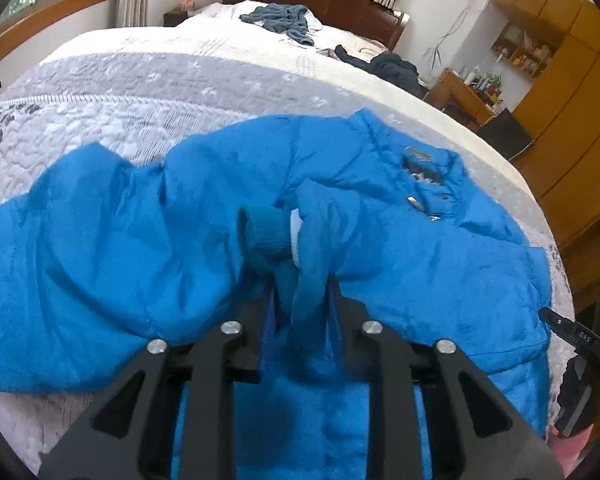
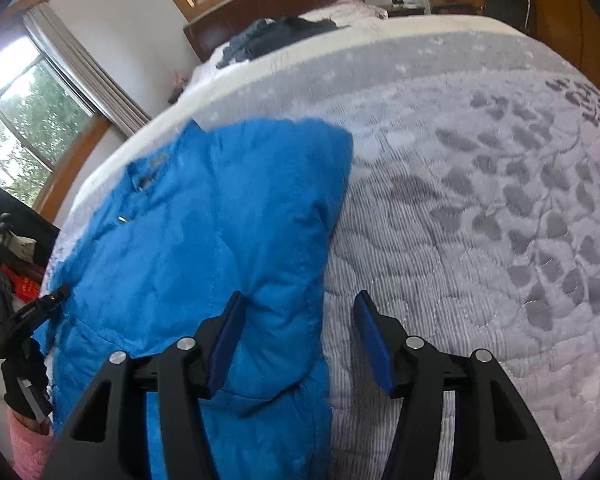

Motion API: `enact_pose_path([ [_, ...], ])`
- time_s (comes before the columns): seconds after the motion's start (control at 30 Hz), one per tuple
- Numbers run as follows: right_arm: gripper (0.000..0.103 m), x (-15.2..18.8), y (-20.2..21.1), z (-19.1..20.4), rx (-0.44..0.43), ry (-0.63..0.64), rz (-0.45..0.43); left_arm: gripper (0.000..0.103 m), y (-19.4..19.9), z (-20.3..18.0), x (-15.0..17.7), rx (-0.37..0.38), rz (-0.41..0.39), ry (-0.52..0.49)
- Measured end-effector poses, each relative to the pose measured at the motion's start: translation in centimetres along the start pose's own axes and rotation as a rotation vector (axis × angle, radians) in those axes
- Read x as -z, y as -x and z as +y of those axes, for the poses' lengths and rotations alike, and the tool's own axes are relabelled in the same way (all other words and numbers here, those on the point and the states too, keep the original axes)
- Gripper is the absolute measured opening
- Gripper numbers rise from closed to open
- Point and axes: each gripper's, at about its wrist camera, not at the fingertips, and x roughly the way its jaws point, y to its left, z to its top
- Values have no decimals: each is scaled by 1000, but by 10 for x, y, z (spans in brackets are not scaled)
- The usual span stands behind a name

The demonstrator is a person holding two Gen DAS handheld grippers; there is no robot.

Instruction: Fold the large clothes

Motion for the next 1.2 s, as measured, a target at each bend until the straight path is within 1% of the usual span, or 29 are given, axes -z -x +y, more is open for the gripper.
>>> enact_pose_path([
  [0.03, 56, 1, -2, -2, -1, -4, 3, 32, -1, 4, -1, 1, 0, 4],
  [0.13, 56, 0, 1, -3, 5, -2, -3, 35, 10, 9, -3, 10, 4, 11],
  [0.17, 56, -1, 7, 0, 16, 4, -11, 36, 16, 11, -5, 5, -8, 17],
  [0.2, 55, -2, 13, 3, 31, 5, -25, 36, 26, 13, -6, -5, -36, 22],
  [0.27, 55, -3, 39, 17, 51, 38, -95, 41, 49, 11, -8, -19, -108, 0],
  [0.33, 57, -3, 64, 40, 33, 86, -150, 43, 61, 2, -11, -1, -127, -24],
  [0.37, 59, -4, 68, 51, 23, 106, -156, 43, 63, -6, -12, 10, -123, -42],
  [0.4, 59, -4, 70, 64, 12, 126, -154, 43, 62, -17, -14, 29, -114, -65],
  [0.43, 59, -4, 66, 80, -12, 147, -130, 43, 58, -24, -14, 43, -104, -79],
  [0.5, 59, -6, 51, 100, -60, 163, -70, 43, 48, -38, -12, 55, -83, -97],
  [0.53, 59, -7, 38, 111, -68, 164, -28, 43, 38, -45, -11, 61, -60, -108],
  [0.6, 59, -6, 21, 122, -43, 173, 3, 43, 17, -51, -9, 61, -12, -116],
  [0.7, 59, -2, -7, 122, 14, 169, 34, 42, -15, -45, -4, 37, 44, -108],
  [0.73, 58, -1, -17, 116, 35, 157, 49, 40, -21, -42, -4, 42, 45, -107],
  [0.8, 58, 3, -31, 106, 21, 147, 71, 39, -25, -40, -3, 52, 27, -125],
  [0.9, 58, 6, -36, 96, -15, 140, 69, 39, -24, -42, -2, 46, 21, -140],
  [0.97, 59, 5, -29, 95, -26, 129, 53, 39, -19, -39, -3, 58, 25, -113],
  [1.03, 61, 6, -20, 97, -47, 128, 40, 41, -7, -31, -5, 88, 29, -70],
  [1.1, 62, 7, -9, 103, -87, 131, 30, 48, 12, -22, -4, 93, 6, -57],
  [1.13, 64, 8, -1, 108, -112, 139, 22, 53, 29, -12, 0, 80, -21, -59],
  [1.17, 67, 8, 2, 113, -122, 147, 19, 59, 40, -4, 3, 73, -40, -55],
  [1.2, 67, 10, 5, 118, -124, 161, 17, 61, 55, 10, 8, 65, -62, -39],
])
